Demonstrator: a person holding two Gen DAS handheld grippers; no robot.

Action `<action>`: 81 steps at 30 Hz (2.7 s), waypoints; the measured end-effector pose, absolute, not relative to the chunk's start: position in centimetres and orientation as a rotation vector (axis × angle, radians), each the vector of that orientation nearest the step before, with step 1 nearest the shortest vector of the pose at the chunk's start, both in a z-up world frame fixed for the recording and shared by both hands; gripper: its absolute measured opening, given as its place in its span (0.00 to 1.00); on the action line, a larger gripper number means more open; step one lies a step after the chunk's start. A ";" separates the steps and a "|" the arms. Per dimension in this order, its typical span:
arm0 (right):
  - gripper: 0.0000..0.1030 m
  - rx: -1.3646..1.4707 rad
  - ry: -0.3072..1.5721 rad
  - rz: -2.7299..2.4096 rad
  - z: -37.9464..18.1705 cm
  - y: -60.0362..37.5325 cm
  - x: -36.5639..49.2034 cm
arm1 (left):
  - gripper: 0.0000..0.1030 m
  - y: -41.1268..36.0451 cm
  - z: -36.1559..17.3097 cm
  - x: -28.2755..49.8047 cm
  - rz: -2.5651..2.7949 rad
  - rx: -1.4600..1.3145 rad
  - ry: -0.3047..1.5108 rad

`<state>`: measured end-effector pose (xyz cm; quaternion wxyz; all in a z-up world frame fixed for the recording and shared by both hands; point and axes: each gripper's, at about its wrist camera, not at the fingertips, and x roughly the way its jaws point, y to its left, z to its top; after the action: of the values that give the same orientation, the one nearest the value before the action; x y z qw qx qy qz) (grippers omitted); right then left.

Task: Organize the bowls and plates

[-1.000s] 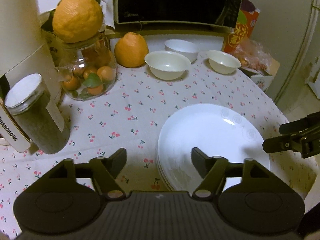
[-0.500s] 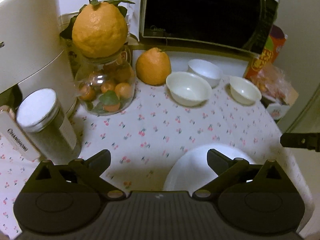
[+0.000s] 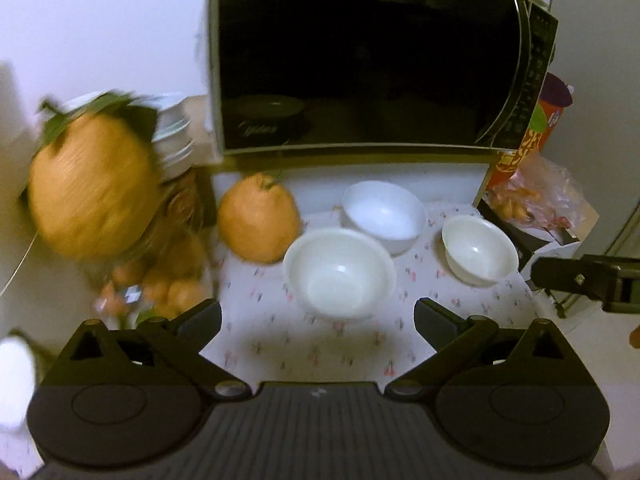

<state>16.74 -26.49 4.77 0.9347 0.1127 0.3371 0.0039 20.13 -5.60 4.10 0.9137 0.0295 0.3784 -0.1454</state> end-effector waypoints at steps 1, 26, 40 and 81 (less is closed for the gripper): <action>0.97 0.246 0.686 0.012 4.6 -27.0 17.8 | 1.00 -6.1 4.0 21.0 -0.301 0.066 0.775; 0.37 0.509 0.704 0.085 -5.2 -31.9 33.1 | 0.31 -12.1 -3.5 33.2 -0.361 0.015 0.746; 0.13 0.514 0.708 0.067 -6.3 -31.8 33.8 | 0.09 -12.9 -4.9 34.3 -0.353 -0.005 0.757; 0.15 0.324 0.910 0.156 0.1 -30.9 22.4 | 0.08 -11.0 -0.2 23.1 -0.482 0.017 0.890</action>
<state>22.40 -30.87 0.07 0.8827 0.1555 0.4371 0.0749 23.13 -11.01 -0.22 0.8747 0.0082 0.4261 -0.2306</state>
